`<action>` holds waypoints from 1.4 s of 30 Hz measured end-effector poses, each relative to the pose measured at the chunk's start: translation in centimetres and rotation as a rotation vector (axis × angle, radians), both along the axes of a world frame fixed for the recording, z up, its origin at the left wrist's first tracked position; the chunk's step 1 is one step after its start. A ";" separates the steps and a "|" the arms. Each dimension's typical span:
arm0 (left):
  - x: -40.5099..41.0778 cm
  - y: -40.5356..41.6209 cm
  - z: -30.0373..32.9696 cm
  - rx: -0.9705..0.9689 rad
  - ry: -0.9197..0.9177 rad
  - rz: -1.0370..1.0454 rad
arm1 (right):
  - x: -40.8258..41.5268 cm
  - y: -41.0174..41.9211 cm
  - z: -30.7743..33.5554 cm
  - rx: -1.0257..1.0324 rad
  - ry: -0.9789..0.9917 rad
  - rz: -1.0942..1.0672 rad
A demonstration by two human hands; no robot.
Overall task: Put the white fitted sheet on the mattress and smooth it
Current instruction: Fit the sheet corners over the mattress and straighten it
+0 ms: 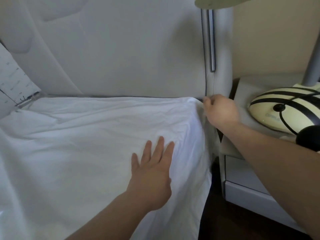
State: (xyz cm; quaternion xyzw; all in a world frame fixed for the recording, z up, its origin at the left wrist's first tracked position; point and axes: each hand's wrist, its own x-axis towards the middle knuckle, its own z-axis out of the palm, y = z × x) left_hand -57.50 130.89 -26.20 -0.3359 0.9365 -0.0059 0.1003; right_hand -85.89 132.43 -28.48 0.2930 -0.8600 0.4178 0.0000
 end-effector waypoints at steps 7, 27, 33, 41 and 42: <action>0.1 -0.1 -0.3 -0.013 0.036 -0.017 | 1.5 -0.3 0.2 0.451 0.108 0.409; 3.8 0.2 0.6 0.022 -0.073 0.063 | 1.3 -0.5 -0.3 0.331 0.186 0.289; 4.9 1.4 1.9 0.170 -0.179 -0.002 | 4.7 1.1 -0.4 -0.072 0.500 0.190; 9.4 -1.2 4.5 -0.031 0.105 0.007 | 11.5 -5.9 4.2 0.367 0.231 0.459; 10.1 -1.5 4.1 -0.044 0.034 0.097 | 11.4 -6.4 4.1 0.473 0.238 0.458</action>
